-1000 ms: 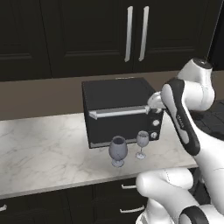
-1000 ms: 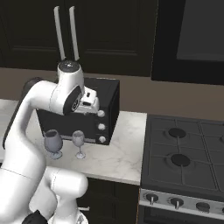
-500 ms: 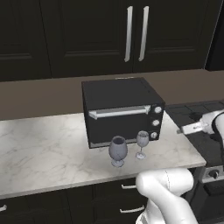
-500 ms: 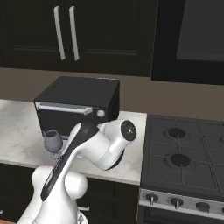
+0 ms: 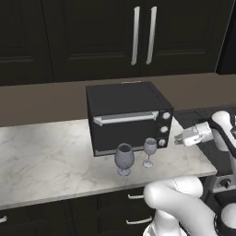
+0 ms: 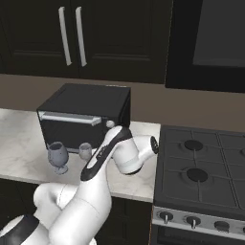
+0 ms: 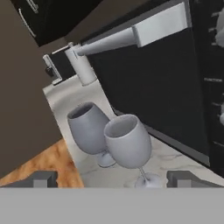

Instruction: Retrieve the wine glasses from the counter and place one next to each plate.

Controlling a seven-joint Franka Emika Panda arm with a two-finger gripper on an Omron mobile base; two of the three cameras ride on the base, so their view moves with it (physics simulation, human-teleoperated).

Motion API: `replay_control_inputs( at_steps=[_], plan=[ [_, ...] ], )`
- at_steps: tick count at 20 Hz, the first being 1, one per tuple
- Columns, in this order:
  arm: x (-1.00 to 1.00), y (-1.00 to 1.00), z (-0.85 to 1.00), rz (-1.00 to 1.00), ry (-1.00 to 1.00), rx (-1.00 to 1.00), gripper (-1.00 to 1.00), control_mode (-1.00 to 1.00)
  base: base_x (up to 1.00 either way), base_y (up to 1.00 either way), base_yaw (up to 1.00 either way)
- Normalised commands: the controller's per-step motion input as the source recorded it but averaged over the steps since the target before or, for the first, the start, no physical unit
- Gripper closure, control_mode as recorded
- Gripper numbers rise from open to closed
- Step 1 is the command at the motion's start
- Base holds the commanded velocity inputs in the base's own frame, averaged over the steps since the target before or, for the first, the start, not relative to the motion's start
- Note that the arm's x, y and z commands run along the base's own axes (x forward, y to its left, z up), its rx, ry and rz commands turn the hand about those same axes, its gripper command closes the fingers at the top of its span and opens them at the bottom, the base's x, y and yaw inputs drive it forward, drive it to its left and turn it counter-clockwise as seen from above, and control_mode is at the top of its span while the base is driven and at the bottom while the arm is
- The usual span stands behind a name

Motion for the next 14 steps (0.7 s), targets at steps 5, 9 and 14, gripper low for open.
replay_control_inputs(
  at_steps=[5,9,14],
  plan=[
    [0.0,0.25,-0.41,0.11,0.0,0.0,-1.0,-1.0,0.0,0.0,0.0],
    [0.0,0.43,-0.76,0.02,-0.26,0.0,-1.0,-1.0,0.0,0.0,0.0],
    [-0.04,0.39,-0.31,0.0,-0.28,0.0,-1.0,-1.0,0.0,0.0,0.0]
  ],
)
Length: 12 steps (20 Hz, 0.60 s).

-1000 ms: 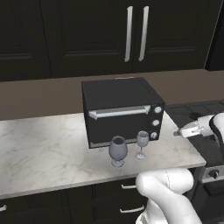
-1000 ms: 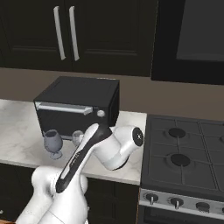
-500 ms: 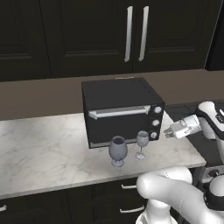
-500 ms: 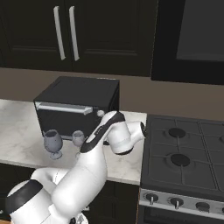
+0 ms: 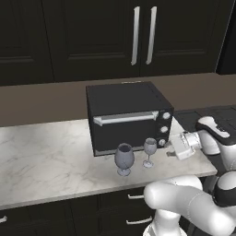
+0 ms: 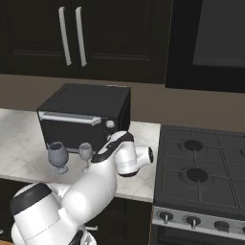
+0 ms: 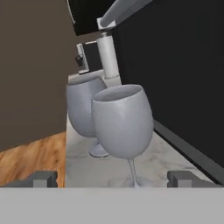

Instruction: Retrieve the wine glasses from the counter and place one next to each plate.

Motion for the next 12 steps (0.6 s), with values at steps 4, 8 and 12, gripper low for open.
replay_control_inputs(
  at_steps=[4,8,12],
  plan=[
    [0.0,0.17,-0.03,0.0,-0.15,0.0,-1.0,-1.0,0.0,0.0,0.0],
    [-0.06,0.11,-0.33,0.0,-0.05,0.0,-1.0,-1.0,0.0,0.0,0.0],
    [0.04,0.08,-0.17,0.0,0.0,0.0,-1.0,-1.0,0.0,0.0,0.0]
  ],
)
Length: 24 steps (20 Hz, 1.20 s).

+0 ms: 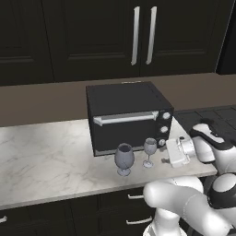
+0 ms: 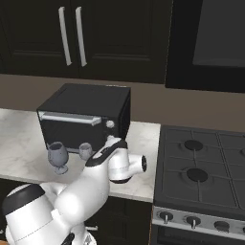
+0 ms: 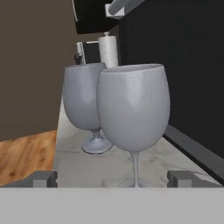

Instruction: Retrieve the wine glasses from the counter and place one next to each plate.

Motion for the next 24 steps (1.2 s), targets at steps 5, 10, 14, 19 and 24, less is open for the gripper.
replay_control_inputs(
  at_steps=[5,10,14,19,24],
  plan=[
    [0.09,0.03,-0.06,0.0,0.0,0.01,-1.0,-1.0,0.0,0.0,0.0],
    [0.2,0.03,-0.1,0.0,0.03,0.03,-1.0,-1.0,0.0,0.0,0.0],
    [0.17,0.02,-0.18,0.0,0.01,0.07,-1.0,-1.0,0.0,0.0,0.0],
    [0.24,0.03,-0.2,0.0,0.0,0.06,-1.0,-1.0,0.0,0.0,0.0],
    [0.33,0.02,-0.16,0.0,0.0,0.03,-1.0,-1.0,0.0,0.0,0.0]
  ],
)
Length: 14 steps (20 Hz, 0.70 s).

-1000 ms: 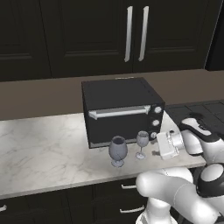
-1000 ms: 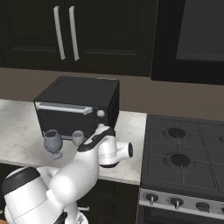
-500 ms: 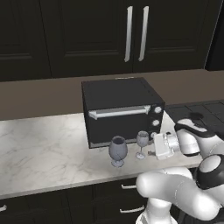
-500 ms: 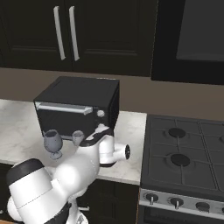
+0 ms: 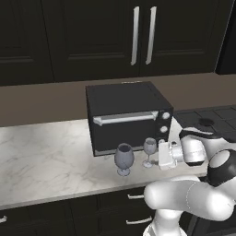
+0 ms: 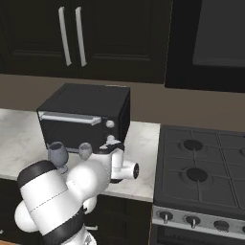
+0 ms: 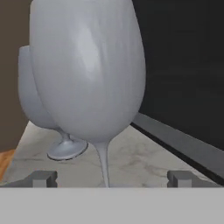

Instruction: Retrieve the wine glasses from the counter and place one next to each plate.

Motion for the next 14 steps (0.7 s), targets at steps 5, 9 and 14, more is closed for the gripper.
replay_control_inputs(
  at_steps=[5,9,14],
  plan=[
    [0.31,0.0,-0.06,0.0,0.0,0.04,-1.0,-1.0,0.0,0.0,0.0],
    [0.34,0.0,0.0,0.0,0.01,0.06,-1.0,-1.0,0.0,0.0,0.0],
    [0.26,0.0,0.0,0.0,0.04,0.08,-1.0,-1.0,0.0,0.0,0.0]
  ],
)
